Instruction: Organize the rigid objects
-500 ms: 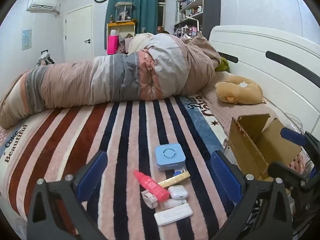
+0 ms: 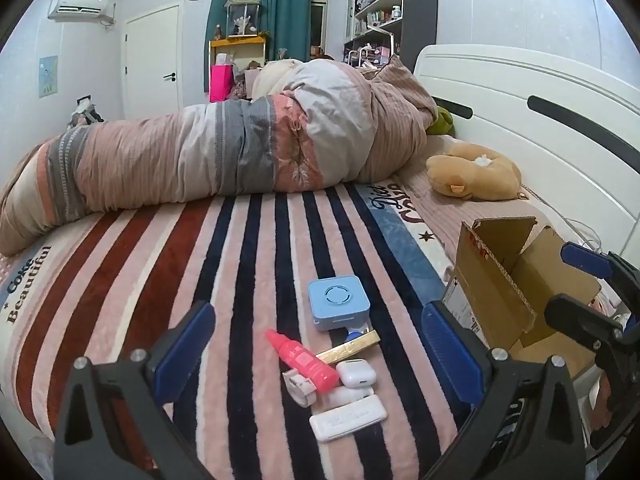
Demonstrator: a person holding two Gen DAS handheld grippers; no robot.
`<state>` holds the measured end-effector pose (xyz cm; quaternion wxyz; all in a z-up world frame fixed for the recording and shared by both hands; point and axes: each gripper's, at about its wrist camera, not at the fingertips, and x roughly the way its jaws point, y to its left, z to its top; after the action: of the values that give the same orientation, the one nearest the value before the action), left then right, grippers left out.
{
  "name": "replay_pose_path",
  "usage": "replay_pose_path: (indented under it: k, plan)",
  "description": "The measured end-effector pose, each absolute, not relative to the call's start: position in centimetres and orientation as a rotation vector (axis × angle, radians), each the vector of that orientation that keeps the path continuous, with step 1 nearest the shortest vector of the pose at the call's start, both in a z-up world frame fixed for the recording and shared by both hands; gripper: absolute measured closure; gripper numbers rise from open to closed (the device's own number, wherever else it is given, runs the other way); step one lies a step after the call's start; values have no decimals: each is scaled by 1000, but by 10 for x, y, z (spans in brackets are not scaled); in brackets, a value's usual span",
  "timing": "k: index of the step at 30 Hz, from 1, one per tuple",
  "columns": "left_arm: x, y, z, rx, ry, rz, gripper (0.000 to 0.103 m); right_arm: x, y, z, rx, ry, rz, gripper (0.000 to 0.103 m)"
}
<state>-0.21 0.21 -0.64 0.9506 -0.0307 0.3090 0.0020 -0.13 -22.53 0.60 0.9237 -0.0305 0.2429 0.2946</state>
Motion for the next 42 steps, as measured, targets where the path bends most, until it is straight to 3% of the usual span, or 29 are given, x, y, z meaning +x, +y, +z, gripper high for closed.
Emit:
replay_pose_path:
  k: [42]
  plan:
    - [-21, 5, 0, -41, 621, 32, 0, -8, -230, -3, -50, 524, 591, 0]
